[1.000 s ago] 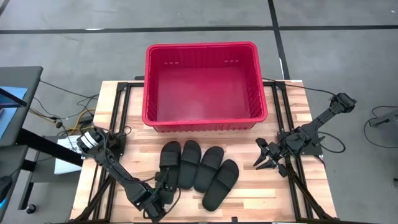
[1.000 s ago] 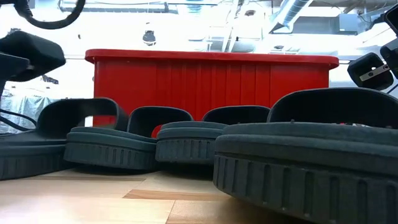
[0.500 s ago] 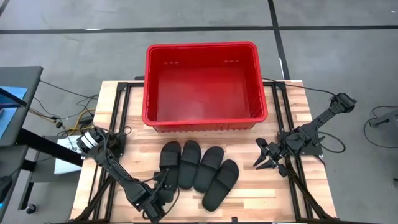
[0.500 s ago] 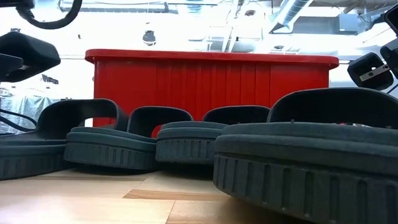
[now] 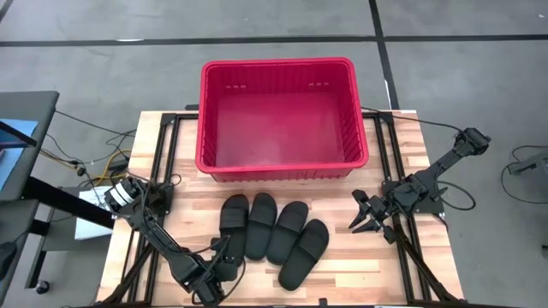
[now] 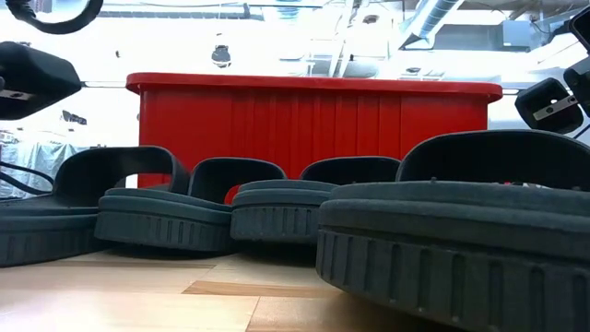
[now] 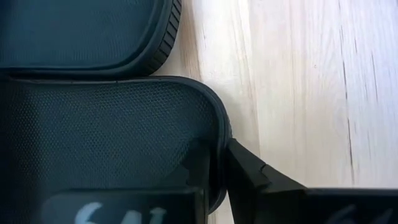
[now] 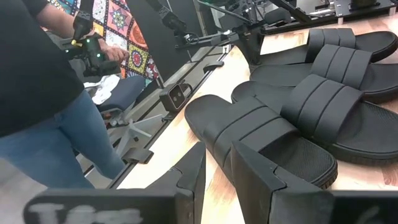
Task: Pick and place slides into bin
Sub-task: Put the black slide into the red container
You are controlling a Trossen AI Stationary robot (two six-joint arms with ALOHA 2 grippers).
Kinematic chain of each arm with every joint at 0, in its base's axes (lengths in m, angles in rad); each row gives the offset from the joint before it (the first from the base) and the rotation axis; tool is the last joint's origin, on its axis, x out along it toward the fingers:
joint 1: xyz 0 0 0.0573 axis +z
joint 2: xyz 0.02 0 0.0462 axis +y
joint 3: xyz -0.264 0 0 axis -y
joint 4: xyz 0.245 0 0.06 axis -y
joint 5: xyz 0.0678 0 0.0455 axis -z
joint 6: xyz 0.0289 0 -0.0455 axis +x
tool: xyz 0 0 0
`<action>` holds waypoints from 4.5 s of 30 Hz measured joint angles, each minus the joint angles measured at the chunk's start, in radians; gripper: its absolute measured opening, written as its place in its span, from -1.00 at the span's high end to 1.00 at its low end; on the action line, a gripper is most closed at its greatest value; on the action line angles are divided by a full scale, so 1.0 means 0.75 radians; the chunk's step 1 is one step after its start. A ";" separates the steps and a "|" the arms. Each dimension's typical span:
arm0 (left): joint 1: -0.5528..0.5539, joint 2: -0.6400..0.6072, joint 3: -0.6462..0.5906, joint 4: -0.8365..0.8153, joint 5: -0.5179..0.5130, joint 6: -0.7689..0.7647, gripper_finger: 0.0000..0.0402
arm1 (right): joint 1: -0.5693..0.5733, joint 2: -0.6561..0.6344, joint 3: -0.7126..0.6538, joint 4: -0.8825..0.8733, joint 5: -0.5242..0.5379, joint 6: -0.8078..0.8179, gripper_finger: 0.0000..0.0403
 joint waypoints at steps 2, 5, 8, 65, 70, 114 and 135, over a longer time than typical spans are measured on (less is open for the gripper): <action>-0.013 0.001 0.007 -0.006 0.004 -0.030 0.93 | 0.000 0.000 0.000 0.000 0.000 0.000 0.67; -0.043 0.006 0.026 -0.020 0.005 -0.074 0.93 | 0.000 0.000 0.000 0.000 0.000 0.000 0.67; -0.078 0.012 0.067 -0.058 -0.016 -0.116 0.93 | 0.000 0.000 0.000 0.000 -0.001 0.001 0.67; -0.207 -0.017 1.588 -1.198 -1.045 0.205 0.98 | 0.000 0.000 0.000 0.000 0.000 0.000 0.67; -0.112 -0.049 1.587 -1.196 -1.202 0.307 0.98 | 0.000 0.000 0.000 0.000 0.000 0.000 0.67; 1.474 -0.974 0.330 -0.407 0.163 1.529 1.00 | 0.000 0.000 0.000 0.000 0.000 0.000 0.67; 1.851 -0.628 0.126 -0.283 0.475 1.810 1.00 | 0.000 0.000 0.000 0.000 -0.001 0.000 0.67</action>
